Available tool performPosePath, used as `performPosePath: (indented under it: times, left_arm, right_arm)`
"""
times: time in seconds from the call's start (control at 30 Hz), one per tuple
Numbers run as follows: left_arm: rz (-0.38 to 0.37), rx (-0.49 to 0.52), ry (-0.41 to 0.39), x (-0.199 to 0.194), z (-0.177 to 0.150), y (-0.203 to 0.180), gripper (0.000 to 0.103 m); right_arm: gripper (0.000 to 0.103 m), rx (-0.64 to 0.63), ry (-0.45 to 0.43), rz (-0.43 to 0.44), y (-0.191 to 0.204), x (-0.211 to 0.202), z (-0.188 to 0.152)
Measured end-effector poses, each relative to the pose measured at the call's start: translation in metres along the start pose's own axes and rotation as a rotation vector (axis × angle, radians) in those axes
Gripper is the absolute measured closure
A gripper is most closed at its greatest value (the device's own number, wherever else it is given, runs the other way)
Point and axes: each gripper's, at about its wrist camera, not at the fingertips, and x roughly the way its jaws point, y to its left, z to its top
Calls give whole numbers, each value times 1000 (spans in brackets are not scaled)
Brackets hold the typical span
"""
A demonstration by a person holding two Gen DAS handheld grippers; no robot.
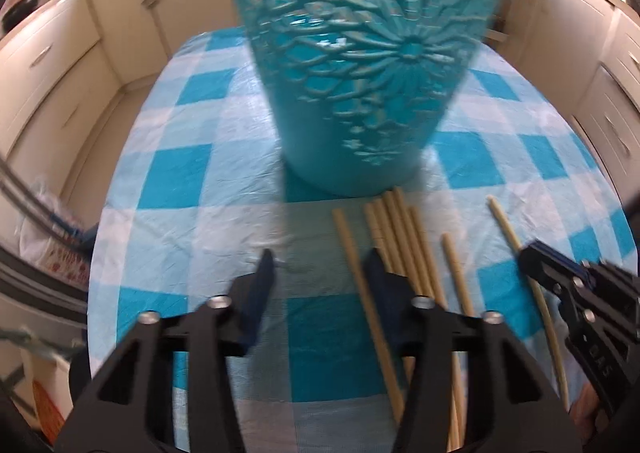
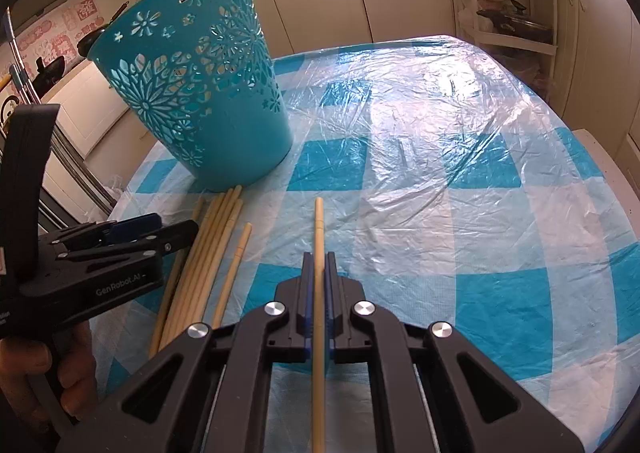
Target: Organize utensils
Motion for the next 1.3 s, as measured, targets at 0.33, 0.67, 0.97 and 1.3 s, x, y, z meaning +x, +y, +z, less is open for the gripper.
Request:
performPosePath:
  times: [0.33, 0.67, 0.97, 1.3]
  left_arm:
    - [-129, 92, 14, -10, -9, 11, 91]
    - [-177, 302, 5, -10, -10, -4, 93]
    - [-142, 224, 31, -1, 0, -2, 79]
    - [-132, 97, 9, 2, 2, 0, 98]
  right_arm:
    - [97, -31, 60, -16, 9, 7, 10]
    - [97, -59, 106, -13, 10, 11, 18]
    - [96, -130, 85, -35, 18, 14, 17]
    - [95, -165, 47, -50, 18, 14, 16]
